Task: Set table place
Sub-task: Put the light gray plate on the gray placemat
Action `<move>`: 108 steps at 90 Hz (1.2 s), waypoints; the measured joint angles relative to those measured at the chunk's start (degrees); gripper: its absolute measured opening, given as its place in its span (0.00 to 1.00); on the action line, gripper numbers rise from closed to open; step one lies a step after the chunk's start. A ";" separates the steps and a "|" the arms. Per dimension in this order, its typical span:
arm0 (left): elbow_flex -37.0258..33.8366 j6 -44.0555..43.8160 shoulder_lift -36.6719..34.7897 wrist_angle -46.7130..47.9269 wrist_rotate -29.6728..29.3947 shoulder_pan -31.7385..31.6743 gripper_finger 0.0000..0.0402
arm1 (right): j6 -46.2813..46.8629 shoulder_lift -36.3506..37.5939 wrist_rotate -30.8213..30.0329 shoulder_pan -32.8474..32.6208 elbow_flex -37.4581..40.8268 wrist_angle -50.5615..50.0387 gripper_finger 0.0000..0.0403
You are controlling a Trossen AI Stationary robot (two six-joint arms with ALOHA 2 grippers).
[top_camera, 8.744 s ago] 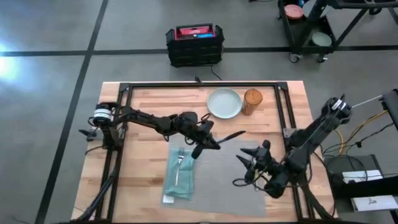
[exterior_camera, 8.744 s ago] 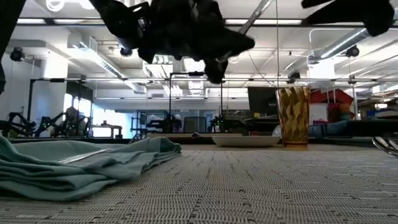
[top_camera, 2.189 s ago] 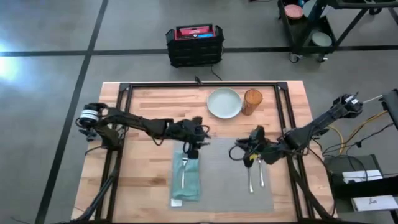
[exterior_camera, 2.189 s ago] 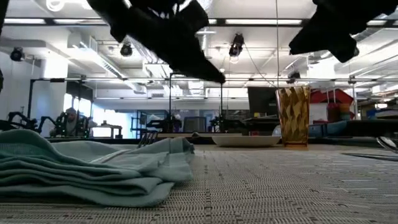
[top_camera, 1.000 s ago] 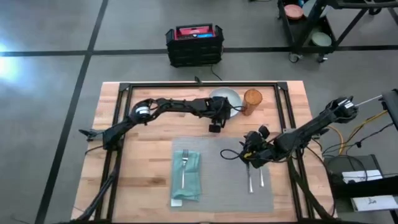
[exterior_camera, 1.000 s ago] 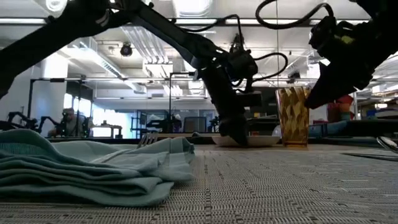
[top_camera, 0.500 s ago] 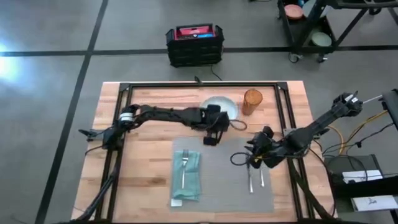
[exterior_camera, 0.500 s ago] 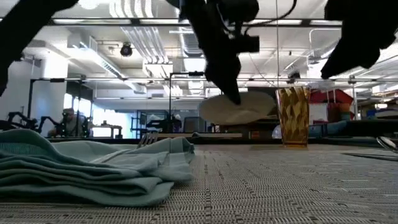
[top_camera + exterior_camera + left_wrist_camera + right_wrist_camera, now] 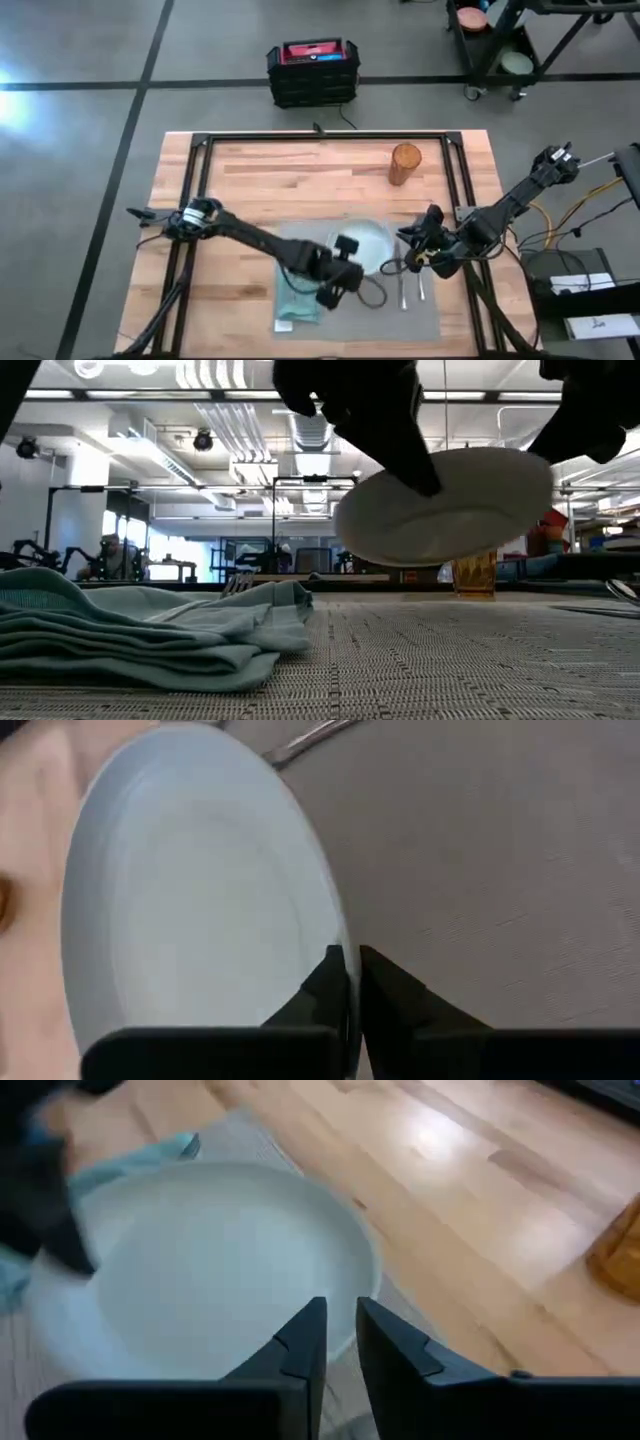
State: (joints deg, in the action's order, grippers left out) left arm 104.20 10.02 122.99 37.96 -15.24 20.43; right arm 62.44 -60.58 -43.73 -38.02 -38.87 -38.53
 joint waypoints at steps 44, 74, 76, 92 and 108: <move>-0.20 -2.47 5.60 -4.51 2.08 3.90 0.00 | 19.03 -11.11 0.80 -7.59 0.00 0.51 0.11; -0.20 -0.54 5.67 -5.62 4.37 4.32 0.13 | 17.13 -13.44 0.68 -7.60 -0.16 5.05 0.17; -0.20 -0.50 5.67 -5.62 4.40 4.35 0.16 | 17.13 -13.59 0.83 -7.61 -0.16 5.32 0.17; -0.18 -0.78 4.80 -3.69 4.31 4.39 0.36 | 17.05 -15.20 2.17 -7.63 -0.16 6.22 0.19; 0.13 -4.37 1.15 1.63 3.83 4.28 0.52 | 17.24 -15.62 2.28 -7.61 -0.15 6.48 0.21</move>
State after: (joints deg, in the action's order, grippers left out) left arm 104.33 5.65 124.14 39.59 -11.41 24.71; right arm 79.68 -76.19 -41.45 -45.63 -39.02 -32.04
